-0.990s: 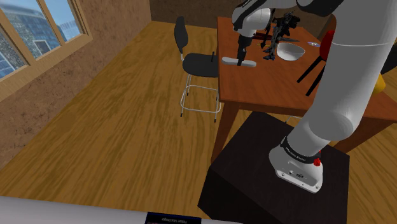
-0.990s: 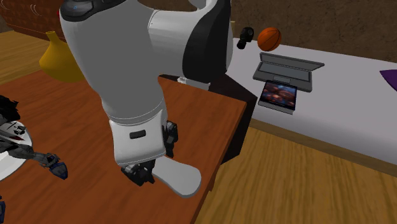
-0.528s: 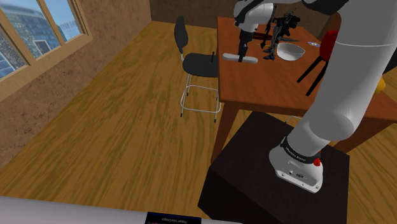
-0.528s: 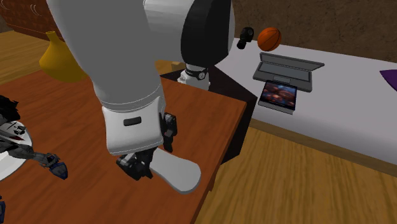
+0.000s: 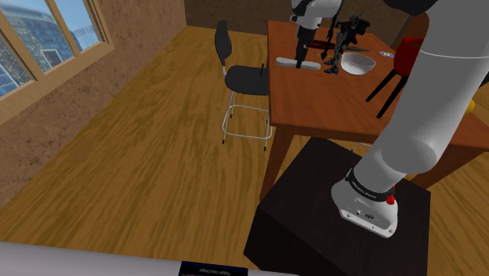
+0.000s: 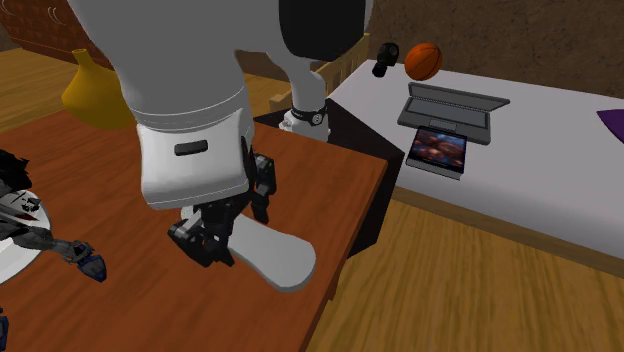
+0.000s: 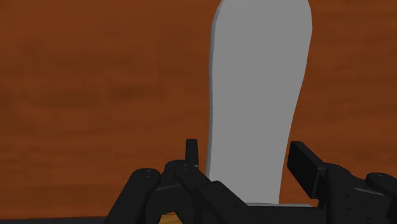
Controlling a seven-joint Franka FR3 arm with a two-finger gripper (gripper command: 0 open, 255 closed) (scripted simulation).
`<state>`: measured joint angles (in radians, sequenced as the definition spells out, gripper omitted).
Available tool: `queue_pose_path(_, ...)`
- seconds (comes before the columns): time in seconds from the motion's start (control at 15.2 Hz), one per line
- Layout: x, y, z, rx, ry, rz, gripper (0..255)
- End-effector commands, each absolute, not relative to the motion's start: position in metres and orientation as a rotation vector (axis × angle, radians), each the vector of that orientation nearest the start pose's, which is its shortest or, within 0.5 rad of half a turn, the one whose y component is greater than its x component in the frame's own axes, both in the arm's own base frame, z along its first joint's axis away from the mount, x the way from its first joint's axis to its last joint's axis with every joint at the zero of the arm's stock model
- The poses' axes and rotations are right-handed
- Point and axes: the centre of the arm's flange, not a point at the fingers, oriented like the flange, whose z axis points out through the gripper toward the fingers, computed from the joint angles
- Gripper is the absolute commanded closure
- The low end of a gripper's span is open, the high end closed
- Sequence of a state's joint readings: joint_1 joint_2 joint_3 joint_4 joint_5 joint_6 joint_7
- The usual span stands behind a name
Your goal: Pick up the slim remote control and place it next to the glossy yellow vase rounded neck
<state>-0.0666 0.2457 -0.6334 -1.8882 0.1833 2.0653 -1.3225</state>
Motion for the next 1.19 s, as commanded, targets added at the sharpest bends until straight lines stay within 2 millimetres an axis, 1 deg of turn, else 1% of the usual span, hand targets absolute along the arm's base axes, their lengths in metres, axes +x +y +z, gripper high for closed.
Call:
queue_pose_path(0.0, 0.479, -0.368, 0.410, -3.004, -0.843, -0.008, 255)
queue_pose_path(1.12, 0.479, -0.368, 0.499, -3.004, -0.843, -0.008, 255)
